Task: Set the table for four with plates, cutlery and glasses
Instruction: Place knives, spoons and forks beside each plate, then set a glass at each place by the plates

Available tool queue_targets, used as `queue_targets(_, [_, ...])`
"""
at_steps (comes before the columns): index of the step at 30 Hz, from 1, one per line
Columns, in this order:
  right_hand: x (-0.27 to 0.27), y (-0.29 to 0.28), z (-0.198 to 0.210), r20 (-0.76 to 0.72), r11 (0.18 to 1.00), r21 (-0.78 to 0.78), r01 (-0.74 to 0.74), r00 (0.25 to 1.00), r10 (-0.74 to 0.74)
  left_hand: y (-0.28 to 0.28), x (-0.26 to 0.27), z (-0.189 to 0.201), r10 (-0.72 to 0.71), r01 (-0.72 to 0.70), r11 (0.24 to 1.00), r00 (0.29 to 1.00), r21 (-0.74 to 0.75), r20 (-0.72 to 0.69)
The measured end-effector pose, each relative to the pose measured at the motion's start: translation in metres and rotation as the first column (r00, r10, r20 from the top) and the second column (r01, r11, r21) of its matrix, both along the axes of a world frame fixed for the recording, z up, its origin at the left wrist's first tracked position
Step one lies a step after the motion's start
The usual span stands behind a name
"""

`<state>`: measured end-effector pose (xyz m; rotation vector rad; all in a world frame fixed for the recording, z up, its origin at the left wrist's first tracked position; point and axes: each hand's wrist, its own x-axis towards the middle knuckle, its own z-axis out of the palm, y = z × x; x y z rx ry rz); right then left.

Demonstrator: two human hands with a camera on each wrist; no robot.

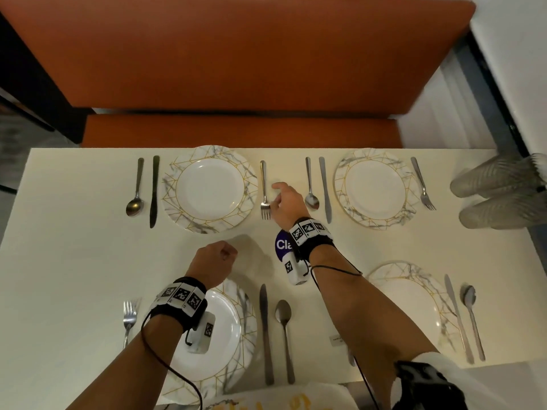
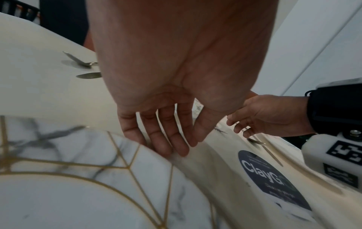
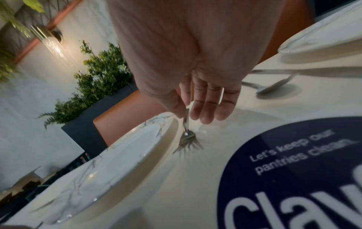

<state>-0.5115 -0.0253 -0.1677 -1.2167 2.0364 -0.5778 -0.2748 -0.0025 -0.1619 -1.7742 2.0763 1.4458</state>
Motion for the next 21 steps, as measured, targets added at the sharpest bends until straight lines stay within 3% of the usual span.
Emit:
queue_targets(7, [-0.056,0.073,0.038,0.002,0.985,-0.171,-0.01,1.0,0.011,0.01,-0.071,0.028,-0.1,0.09,0.988,0.992,-0.122,-0.079])
queue_targets(14, [-0.177,0.17,0.087,0.004,0.958,-0.262,0.118,0.993,-0.121,0.051,-0.225,0.081,-0.242,0.196,0.957,0.944,-0.214,-0.222])
queue_targets(21, [-0.345,0.261,0.134,-0.286,0.956,-0.278,0.098,0.941,-0.179,0.117,-0.417,0.128,-0.497,0.399,0.824,0.851,-0.402,-0.173])
